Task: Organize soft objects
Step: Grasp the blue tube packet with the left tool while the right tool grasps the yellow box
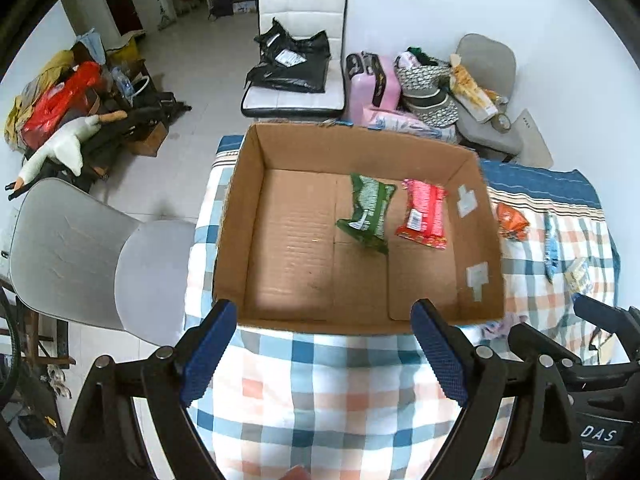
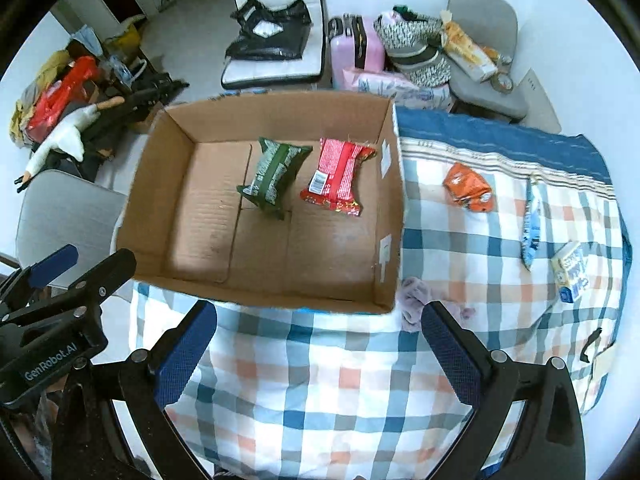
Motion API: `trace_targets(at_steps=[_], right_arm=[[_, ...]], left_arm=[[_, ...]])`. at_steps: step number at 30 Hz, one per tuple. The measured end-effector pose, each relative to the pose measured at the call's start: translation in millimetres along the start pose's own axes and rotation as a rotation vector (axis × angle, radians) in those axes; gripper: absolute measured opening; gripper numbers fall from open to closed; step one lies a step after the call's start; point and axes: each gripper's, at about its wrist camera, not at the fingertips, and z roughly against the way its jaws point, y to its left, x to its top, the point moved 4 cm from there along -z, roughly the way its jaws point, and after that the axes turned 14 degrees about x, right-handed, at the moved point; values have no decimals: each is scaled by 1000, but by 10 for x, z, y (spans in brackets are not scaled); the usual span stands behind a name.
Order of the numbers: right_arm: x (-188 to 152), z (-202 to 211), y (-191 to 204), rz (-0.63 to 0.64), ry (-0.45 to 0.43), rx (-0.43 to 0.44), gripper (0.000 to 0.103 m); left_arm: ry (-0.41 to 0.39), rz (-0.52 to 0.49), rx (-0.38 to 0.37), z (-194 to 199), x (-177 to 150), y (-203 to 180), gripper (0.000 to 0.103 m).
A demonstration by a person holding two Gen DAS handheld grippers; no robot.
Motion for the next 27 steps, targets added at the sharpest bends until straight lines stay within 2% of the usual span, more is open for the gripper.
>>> trace_targets(at_steps=[7,10,13,16,20,24,27], right_arm=[[-148,353,-12,2,-53,58,103],[-220,504,-199,-36,-60,105,103],[-294,710,-556,-94,-75,123,103],[-352,916,-1063,-172,-96,105,103],[-401,1141,-1980,-285,-115,41,103],[-393,1210,-2905,-360,-102,-30,103],[-356,1110,-3558,-400,-70,-49,103]], left_arm=[[-46,17,-17,384,-71,-77,89],[-76,10,-29,585,-62,-234,89],[-98,-23,-59,803,-15,-590,89],[-101,-69,-101,934,52,-1059,89],[-76,-148,-143,930,188,-1818,89],[-21,-247,-135,690,323,-2671,89],[56,-291,-113,372,358,-3150,89]])
